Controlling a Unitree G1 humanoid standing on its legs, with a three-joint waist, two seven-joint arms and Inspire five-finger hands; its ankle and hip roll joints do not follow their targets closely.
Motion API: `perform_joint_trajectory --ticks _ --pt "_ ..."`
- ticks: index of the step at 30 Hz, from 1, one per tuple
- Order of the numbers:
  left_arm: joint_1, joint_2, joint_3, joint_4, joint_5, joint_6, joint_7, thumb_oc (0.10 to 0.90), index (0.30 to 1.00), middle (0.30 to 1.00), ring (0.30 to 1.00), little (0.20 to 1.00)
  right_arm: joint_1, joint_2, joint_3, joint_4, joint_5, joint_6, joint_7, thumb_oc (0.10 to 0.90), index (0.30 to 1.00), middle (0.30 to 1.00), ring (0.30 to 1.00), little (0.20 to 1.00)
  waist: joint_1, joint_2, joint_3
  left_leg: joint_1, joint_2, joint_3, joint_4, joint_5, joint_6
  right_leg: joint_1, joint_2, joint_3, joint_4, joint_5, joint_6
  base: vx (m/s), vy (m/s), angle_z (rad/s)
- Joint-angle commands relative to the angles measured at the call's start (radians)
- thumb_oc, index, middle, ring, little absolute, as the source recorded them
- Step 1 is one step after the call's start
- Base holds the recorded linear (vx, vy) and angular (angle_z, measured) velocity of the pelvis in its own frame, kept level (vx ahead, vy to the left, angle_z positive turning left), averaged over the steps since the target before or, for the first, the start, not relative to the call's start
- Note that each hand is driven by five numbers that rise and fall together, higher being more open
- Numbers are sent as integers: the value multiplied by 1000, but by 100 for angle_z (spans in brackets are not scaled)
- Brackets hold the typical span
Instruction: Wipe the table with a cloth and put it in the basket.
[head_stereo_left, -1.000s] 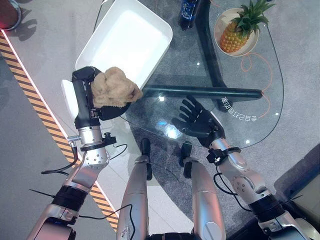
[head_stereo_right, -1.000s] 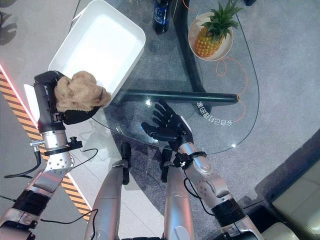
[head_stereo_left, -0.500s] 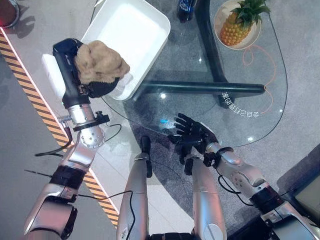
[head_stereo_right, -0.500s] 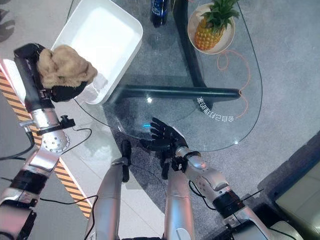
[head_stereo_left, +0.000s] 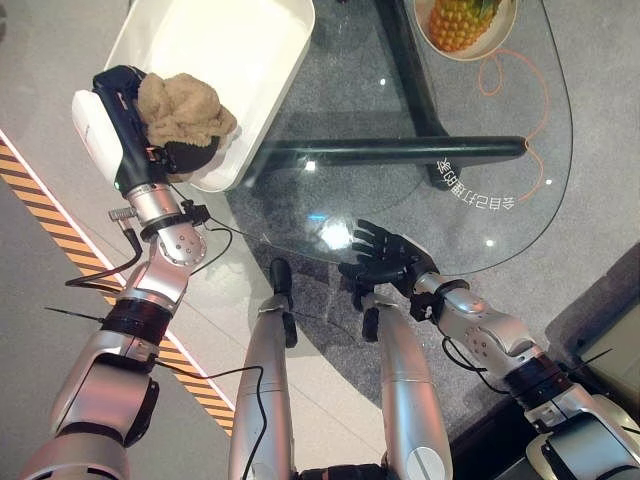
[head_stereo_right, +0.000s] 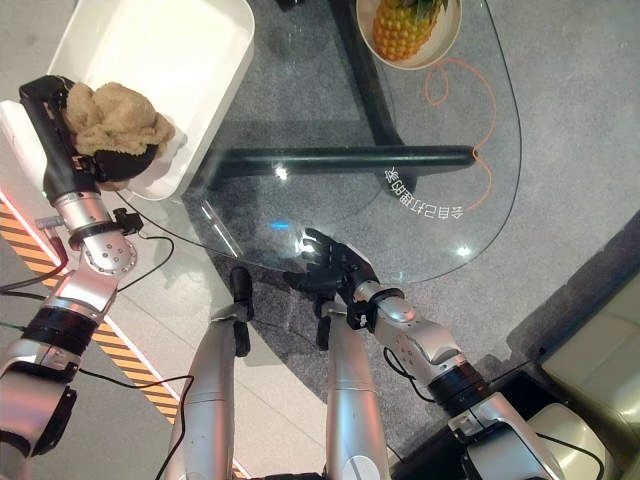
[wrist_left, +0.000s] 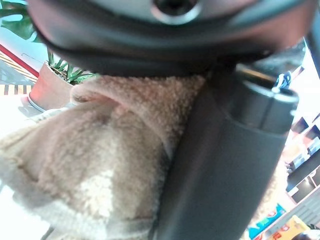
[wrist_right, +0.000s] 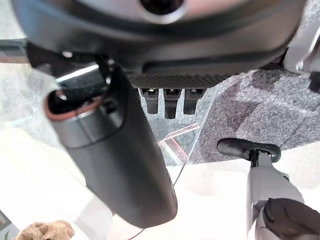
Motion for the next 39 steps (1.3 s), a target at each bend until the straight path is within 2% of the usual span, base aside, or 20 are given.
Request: perform_joint_trajectory --ticks 1,8,17,18,19,29,39 --pt "-124 110 40 -20 -31 -34 89 100 300 300 300 200 12 -19 25 -79 22 -18 35 800 900 900 900 900 -2 -9 -24 53 -62 91 -39 -70 70 -1 84 24 -131 102 15 1 56 -8" --pt "-192 143 4 52 -69 -4 84 100 300 300 300 200 0 -28 27 -76 26 -19 37 800 900 900 900 900 -17 -25 -24 12 -60 84 -30 -80 69 -38 86 37 -154 126 23 8 42 -8" --pt "-293 181 -55 178 -144 92 51 100 300 300 300 200 -19 -35 40 -44 50 -60 56 800 900 900 900 900 -33 -55 -24 -13 -54 81 -31 -87 64 -54 90 31 -173 145 33 -4 5 -5" --pt "-303 183 -58 194 -155 103 39 331 498 498 498 431 -17 -34 42 -40 49 -65 62 800 900 900 900 900 -35 -58 -24 -12 -54 81 -32 -88 64 -53 91 30 -173 146 34 0 -18 -4" --pt "-312 187 -63 214 -174 116 21 800 900 900 900 900 -17 -33 45 -40 49 -68 69 800 900 900 900 900 -38 -62 -24 -9 -53 80 -33 -90 63 -51 92 31 -174 147 37 0 0 0" --pt "-357 205 -100 280 -134 130 -27 800 900 900 900 900 -3 -12 54 -46 52 -99 74 800 900 900 900 900 -41 -86 -24 21 -54 75 -57 -92 65 -24 102 18 -189 152 41 -13 -46 -2" --pt "-344 229 -93 271 -117 102 -28 800 900 900 900 900 52 2 45 -82 31 -107 73 800 900 900 900 900 -40 -79 -24 59 -50 84 -79 -88 66 8 97 2 -185 136 35 -18 -42 0"
